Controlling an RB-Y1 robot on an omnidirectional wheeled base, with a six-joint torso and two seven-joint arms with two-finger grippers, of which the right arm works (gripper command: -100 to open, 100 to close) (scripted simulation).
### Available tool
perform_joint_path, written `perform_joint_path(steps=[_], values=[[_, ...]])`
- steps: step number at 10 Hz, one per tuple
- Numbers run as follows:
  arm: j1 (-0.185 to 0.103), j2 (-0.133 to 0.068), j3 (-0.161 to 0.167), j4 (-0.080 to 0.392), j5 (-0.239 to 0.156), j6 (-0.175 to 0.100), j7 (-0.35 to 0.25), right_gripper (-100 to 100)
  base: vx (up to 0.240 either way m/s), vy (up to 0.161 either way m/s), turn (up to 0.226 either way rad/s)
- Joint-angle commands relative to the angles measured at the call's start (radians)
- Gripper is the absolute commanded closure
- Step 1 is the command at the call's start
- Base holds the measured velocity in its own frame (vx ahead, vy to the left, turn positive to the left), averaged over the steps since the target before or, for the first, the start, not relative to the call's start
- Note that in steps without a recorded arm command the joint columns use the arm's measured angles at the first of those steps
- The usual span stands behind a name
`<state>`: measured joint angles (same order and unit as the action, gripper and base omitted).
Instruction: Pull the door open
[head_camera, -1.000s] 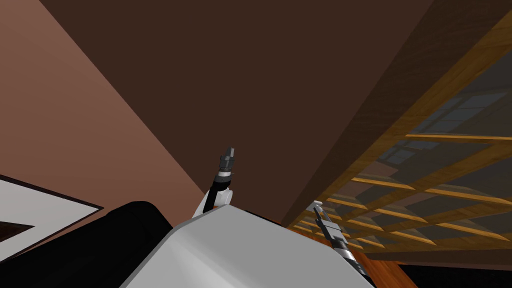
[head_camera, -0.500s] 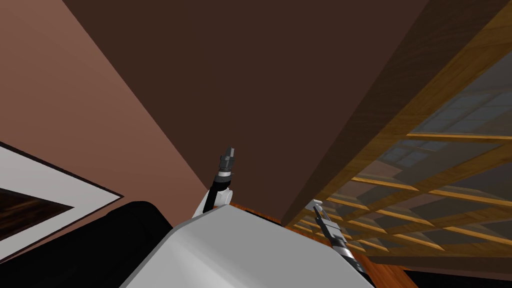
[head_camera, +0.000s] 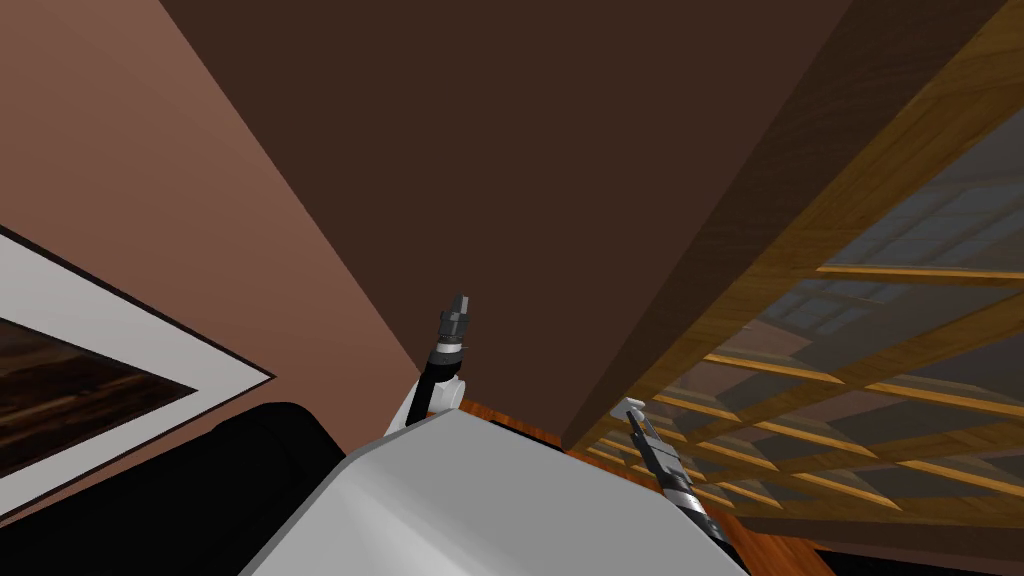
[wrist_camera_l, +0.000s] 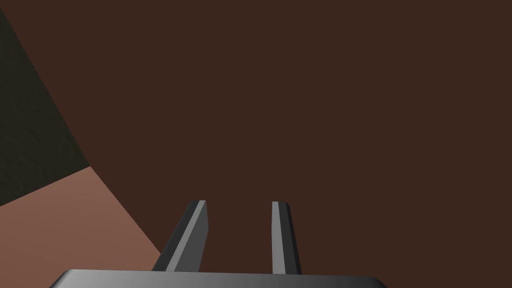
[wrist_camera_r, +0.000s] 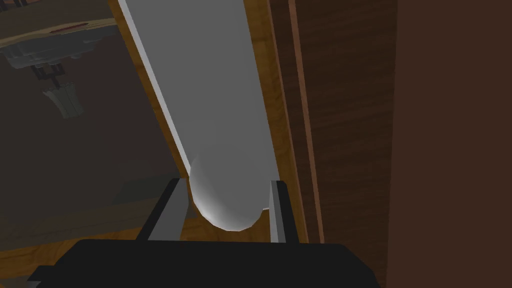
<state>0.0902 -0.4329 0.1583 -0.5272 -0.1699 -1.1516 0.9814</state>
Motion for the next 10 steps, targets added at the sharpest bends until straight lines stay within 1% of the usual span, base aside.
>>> perform_joint_path(steps=[1, 8, 9, 10], values=[[-0.001, 0.000, -0.003, 0.000, -0.010, 0.004, -0.042, 100, -0.053, -0.030, 0.076], [-0.010, 0.009, -0.005, -0.009, -0.048, 0.024, -0.236, 100, -0.051, -0.032, 0.077], [-0.010, 0.009, -0.005, -0.009, -0.048, 0.024, -0.242, 100, -0.035, -0.015, 0.031], [-0.011, 0.011, -0.005, -0.011, -0.055, 0.028, -0.278, 100, -0.044, -0.011, 0.048]])
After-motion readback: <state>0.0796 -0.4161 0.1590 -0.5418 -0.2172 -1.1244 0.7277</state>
